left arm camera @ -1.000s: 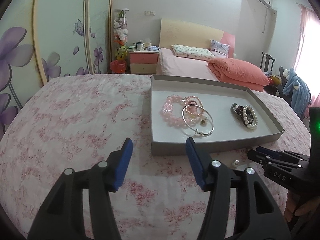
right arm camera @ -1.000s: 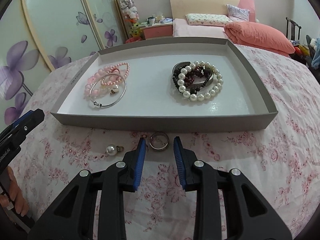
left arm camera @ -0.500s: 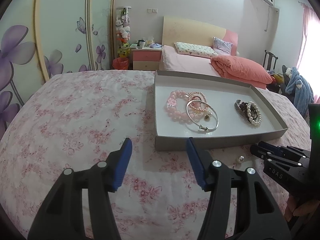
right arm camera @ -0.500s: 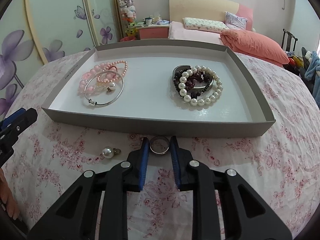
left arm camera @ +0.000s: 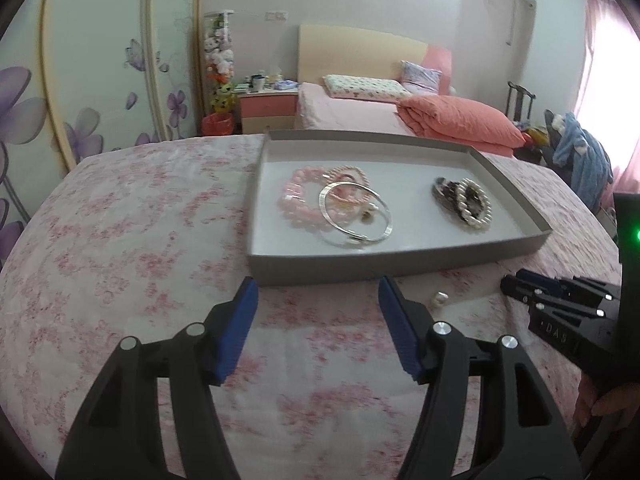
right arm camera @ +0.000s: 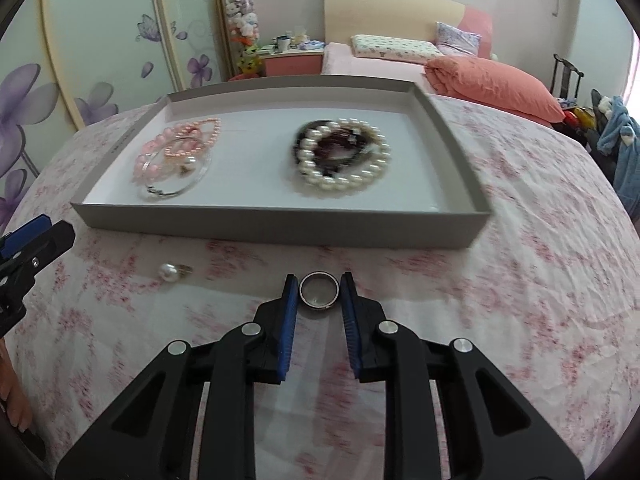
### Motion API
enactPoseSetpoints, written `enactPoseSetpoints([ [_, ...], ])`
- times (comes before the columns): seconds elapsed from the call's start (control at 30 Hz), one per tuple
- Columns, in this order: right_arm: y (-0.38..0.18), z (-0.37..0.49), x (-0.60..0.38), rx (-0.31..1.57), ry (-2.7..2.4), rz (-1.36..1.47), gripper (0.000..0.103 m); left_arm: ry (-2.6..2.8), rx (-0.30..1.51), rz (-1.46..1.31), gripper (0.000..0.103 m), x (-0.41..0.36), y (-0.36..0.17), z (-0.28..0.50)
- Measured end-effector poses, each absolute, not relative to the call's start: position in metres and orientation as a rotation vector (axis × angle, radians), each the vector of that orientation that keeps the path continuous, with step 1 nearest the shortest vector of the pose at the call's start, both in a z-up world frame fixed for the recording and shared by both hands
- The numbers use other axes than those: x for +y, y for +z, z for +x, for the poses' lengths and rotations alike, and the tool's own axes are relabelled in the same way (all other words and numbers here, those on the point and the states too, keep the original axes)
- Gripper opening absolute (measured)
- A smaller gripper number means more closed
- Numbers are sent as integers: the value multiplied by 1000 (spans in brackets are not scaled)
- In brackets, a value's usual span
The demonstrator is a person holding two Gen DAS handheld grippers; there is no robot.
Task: Organize jewelry
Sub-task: 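Withdraw both grippers and move the right gripper over the silver ring, then grasp the silver ring with the right gripper while the left grasps the other pearl earring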
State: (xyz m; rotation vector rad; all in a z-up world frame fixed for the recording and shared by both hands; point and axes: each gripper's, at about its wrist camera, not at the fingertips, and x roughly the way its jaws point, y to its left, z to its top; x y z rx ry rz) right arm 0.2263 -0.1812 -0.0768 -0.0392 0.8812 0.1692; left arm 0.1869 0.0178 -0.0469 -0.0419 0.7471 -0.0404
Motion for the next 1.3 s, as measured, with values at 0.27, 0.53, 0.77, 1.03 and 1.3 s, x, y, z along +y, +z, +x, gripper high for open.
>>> enactPoseSetpoints([
  [0.27,-78,228,-205,884,140,-4,23,-140,801,10,64,-22,-56,191],
  [0.53,-78,228,-205,884,144,-5,23,-191,843,64,63,-57,-70,205],
  [0.77,-78,227,-207,885,149,3,23,-192,875,81,50,-72,-79,220],
  [1.03,-78,227,-206,885,149,4,23,-151,894,77,14,-69,-82,227],
  [1.3,-78,228,-206,885,153,5,23,-90,897,74,14,-41,-80,216],
])
